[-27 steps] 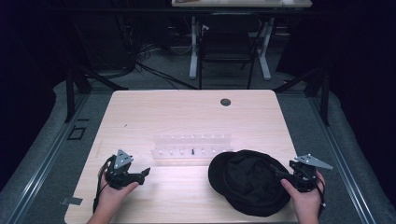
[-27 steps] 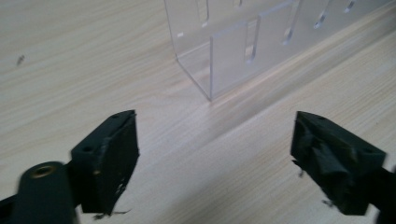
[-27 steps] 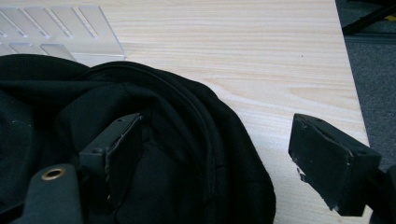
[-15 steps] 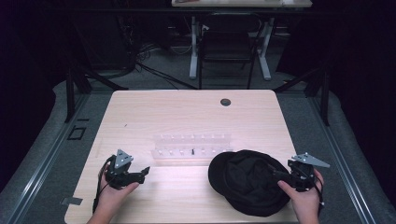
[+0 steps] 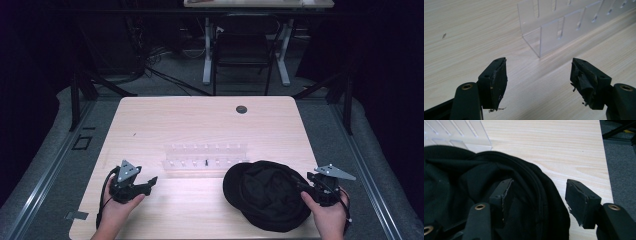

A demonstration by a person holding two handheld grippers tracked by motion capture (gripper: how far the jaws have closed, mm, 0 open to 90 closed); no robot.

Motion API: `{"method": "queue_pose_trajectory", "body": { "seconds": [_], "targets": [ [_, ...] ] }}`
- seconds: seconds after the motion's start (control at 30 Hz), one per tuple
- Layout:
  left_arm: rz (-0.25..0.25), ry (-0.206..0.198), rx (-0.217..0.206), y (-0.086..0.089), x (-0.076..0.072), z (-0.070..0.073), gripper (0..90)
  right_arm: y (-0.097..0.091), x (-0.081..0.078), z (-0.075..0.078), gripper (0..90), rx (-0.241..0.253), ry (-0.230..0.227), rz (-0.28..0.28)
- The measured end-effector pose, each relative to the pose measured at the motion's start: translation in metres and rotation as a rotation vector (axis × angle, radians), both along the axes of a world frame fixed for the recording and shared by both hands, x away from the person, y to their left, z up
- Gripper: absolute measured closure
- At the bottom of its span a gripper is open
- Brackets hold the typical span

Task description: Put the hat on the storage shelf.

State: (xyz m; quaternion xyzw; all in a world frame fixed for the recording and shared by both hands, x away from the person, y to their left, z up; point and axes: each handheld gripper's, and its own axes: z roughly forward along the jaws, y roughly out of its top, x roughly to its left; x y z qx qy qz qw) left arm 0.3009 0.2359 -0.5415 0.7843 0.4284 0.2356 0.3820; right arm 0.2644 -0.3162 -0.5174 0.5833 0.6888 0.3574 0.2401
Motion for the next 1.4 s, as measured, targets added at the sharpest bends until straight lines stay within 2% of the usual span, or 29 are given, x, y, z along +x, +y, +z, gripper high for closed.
{"method": "queue_pose_trajectory", "body": {
  "seconds": [0.23, 0.33, 0.37, 0.53, 0.57, 0.63, 0.77, 0.8, 0.83, 0.93, 1.07, 1.4],
  "targets": [
    [0.008, 0.019, -0.007, 0.004, 0.003, 0.002, 33.0, 0.000, -0.003, 0.003, 42.1, -0.039, 0.013, 0.006],
    [0.019, 0.009, -0.009, 0.003, 0.003, 0.002, 35.8, 0.000, -0.004, 0.005, 42.5, -0.057, 0.010, 0.005],
    [0.020, 0.006, -0.004, 0.004, 0.003, 0.002, 35.8, 0.000, -0.006, 0.006, 42.0, -0.106, 0.010, -0.007],
    [0.001, 0.010, -0.022, 0.004, 0.004, 0.002, 37.6, 0.001, -0.010, 0.009, 43.5, -0.154, 0.019, -0.039],
    [-0.009, 0.012, -0.045, 0.004, 0.005, 0.003, 37.8, 0.001, -0.010, 0.008, 43.8, -0.139, 0.017, -0.028],
    [-0.004, 0.013, -0.050, 0.004, 0.005, 0.003, 39.2, 0.002, -0.011, 0.007, 44.3, -0.150, 0.027, -0.031],
    [0.023, 0.025, -0.042, 0.004, 0.006, 0.002, 39.9, 0.000, -0.012, 0.006, 45.4, -0.130, 0.032, -0.047],
    [0.022, 0.034, -0.040, 0.005, 0.006, 0.001, 42.4, -0.003, -0.013, 0.007, 46.6, -0.088, 0.038, -0.052],
    [0.019, 0.038, -0.038, 0.005, 0.007, 0.000, 42.7, -0.004, -0.014, 0.008, 47.9, -0.069, 0.043, -0.056],
    [0.018, 0.038, -0.033, 0.006, 0.007, 0.000, 45.7, -0.007, -0.016, 0.008, 49.9, -0.058, 0.050, -0.074],
    [0.014, 0.041, -0.013, 0.004, 0.007, 0.000, 47.1, -0.011, -0.018, 0.009, 54.7, 0.009, 0.065, -0.085],
    [0.024, 0.030, -0.006, 0.002, 0.007, 0.001, 48.8, -0.020, -0.020, 0.009, 61.3, 0.049, 0.121, -0.122]
  ]
}}
